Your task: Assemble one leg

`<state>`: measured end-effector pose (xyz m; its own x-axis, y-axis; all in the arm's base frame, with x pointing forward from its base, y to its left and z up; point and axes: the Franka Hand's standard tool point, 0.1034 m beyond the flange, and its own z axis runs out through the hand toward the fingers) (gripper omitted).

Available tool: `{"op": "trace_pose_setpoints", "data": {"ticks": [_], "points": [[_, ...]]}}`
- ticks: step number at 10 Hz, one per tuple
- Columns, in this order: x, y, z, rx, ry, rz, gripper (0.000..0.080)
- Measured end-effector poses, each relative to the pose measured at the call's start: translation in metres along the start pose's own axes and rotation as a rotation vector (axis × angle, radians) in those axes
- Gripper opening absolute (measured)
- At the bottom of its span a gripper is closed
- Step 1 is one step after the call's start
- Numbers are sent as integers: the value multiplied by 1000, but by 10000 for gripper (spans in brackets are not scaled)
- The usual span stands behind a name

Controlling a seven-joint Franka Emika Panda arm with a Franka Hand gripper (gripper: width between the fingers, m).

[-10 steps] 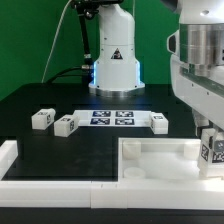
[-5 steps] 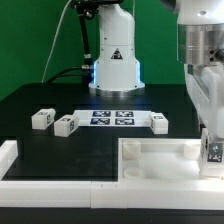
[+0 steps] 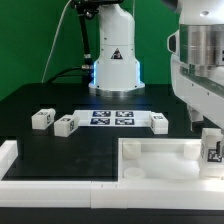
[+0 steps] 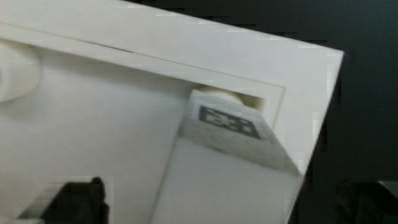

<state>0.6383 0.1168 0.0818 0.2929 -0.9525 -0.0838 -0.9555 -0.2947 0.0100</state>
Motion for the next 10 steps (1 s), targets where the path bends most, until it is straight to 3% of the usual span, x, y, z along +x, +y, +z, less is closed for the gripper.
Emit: {"op": "trace_pose_setpoints", "data": {"ticks": [3,5,8,10], "points": [[0,-1,1,7,4,-315,649],[-2,-2,-1,-2,20,-528,649],[-12,-3,0,-32,58,-794,649],[-9,-2,0,-45,61,-1041,649]]}}
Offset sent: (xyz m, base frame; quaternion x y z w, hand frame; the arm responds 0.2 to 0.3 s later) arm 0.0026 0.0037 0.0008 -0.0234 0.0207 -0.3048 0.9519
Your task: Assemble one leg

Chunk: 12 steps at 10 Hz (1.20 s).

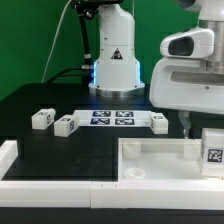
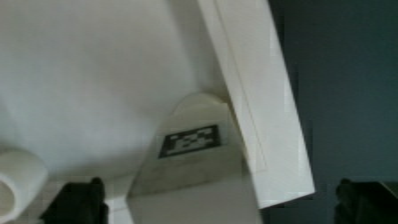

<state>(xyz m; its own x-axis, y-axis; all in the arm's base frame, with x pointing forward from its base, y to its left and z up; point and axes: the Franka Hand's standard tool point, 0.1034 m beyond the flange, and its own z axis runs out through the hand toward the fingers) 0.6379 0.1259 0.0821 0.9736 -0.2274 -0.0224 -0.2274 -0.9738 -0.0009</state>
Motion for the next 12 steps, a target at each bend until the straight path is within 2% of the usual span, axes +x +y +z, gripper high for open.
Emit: {"op": "trace_pose_setpoints", "data": {"ticks": [3,5,7,8,9,12], "points": [[3,6,0,0,0,-235,649],[3,6,0,0,0,-275,649],[3,7,0,0,0,-275,392],[3,6,0,1,0,-257,392],[3,6,0,2,0,-242,291],[2,4,1,13,1,150,291]]}}
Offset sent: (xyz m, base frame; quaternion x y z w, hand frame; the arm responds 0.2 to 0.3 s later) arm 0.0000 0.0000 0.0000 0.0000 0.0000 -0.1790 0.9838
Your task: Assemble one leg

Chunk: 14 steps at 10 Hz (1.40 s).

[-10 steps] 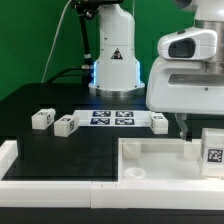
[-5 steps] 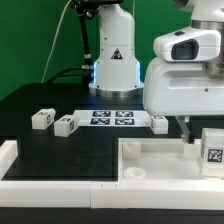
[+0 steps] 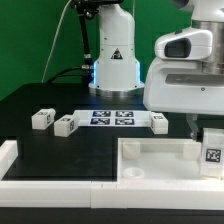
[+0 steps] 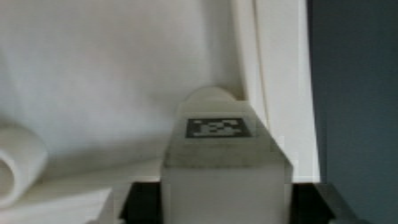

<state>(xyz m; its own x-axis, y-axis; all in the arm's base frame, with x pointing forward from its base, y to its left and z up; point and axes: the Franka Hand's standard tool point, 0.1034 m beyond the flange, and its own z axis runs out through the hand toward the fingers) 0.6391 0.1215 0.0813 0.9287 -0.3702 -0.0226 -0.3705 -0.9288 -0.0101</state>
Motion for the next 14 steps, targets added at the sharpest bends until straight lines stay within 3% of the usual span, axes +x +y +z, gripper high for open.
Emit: {"op": "trace_pose_setpoints", "data": {"ticks": [2,5,9,14], "points": [[0,0,0,1,1,229,291],[0,1,0,23,-19,612,291],[1,1,0,28,-34,1081,292],[3,2,1,37,-65,1457,292]]}}
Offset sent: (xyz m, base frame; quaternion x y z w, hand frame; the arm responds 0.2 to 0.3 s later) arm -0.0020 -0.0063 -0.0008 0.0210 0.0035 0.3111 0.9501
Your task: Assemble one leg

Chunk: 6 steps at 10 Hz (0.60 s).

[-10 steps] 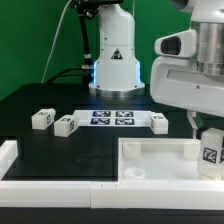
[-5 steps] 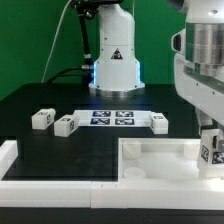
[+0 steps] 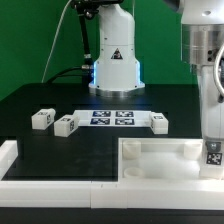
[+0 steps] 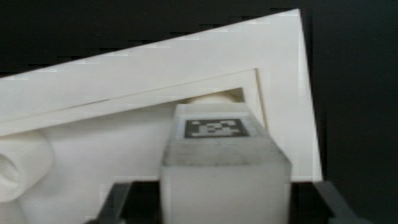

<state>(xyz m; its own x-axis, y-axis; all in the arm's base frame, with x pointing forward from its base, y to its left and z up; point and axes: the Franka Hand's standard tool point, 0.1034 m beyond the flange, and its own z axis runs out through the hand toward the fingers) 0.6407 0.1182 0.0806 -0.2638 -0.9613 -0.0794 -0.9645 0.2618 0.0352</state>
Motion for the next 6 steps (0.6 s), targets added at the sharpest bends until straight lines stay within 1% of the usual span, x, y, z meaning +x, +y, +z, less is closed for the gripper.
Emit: {"op": "trace_pose_setpoints", "data": {"ticks": [2,4,5,6], "points": [[-1,0,0,0,-1,-52,292],[-1,1,0,0,-2,-66,608],[-1,1,0,-1,-1,-172,638],[-1,1,0,-1,0,-275,638]]}}
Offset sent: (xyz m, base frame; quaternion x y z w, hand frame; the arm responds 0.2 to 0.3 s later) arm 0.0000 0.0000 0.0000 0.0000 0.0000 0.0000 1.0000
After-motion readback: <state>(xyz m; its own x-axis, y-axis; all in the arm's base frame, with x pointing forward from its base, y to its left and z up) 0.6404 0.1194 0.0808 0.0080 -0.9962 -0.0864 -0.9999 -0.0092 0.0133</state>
